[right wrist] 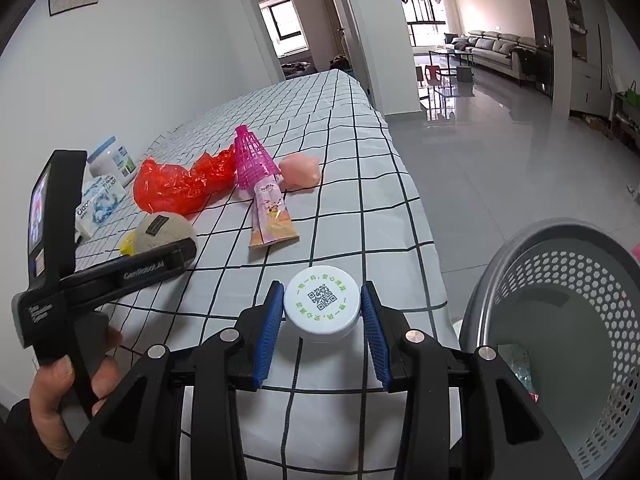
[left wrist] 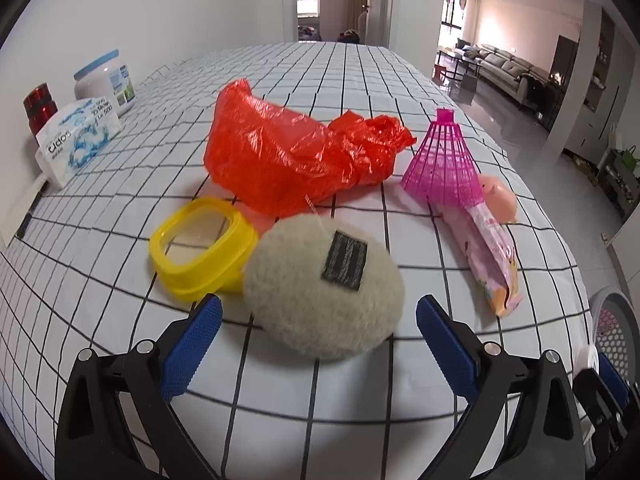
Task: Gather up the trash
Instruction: 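Close the left tool on the beige round sponge while the right tool holds the lid, then carry the sponge and the lid over the grey basket with both tools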
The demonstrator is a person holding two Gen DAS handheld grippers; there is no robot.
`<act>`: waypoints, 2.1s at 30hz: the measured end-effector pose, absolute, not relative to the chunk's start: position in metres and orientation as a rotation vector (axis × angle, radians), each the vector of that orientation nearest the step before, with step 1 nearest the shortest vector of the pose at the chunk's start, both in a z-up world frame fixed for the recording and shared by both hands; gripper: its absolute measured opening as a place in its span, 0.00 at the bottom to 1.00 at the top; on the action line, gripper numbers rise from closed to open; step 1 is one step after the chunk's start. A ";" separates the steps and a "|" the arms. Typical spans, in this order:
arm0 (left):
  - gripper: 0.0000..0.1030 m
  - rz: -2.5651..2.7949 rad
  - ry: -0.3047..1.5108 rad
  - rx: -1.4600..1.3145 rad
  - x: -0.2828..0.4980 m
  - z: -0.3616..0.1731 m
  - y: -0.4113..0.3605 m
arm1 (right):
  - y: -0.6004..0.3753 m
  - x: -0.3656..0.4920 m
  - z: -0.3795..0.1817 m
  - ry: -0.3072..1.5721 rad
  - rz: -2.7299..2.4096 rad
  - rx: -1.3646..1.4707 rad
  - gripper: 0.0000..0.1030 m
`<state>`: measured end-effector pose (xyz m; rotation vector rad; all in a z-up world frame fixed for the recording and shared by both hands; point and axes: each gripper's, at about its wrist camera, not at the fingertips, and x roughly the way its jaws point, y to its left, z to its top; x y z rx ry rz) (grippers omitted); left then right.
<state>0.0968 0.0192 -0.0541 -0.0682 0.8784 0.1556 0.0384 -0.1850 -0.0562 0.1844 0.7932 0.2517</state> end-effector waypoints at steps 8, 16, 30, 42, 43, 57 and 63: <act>0.61 0.149 0.874 -0.084 0.092 -0.052 0.021 | -0.188 0.033 -0.055 0.790 0.246 0.189 0.38; 0.61 0.108 0.826 -0.059 0.063 -0.034 0.018 | -0.187 0.022 -0.047 0.769 0.231 0.180 0.37; 0.61 -0.124 0.754 0.026 0.012 -0.011 -0.056 | -0.248 -0.038 -0.042 0.718 0.070 0.226 0.37; 0.61 -0.395 0.782 0.158 -0.002 -0.025 -0.171 | -0.337 -0.081 -0.054 0.715 -0.151 0.307 0.37; 0.61 -0.413 0.786 0.167 -0.002 -0.028 -0.179 | -0.344 -0.083 -0.056 0.720 -0.169 0.315 0.37; 0.61 -0.555 0.889 0.246 0.018 -0.061 -0.246 | -0.384 -0.069 -0.076 0.797 -0.230 0.344 0.38; 0.61 -0.567 0.919 0.260 0.026 -0.072 -0.255 | -0.390 -0.057 -0.086 0.828 -0.222 0.348 0.38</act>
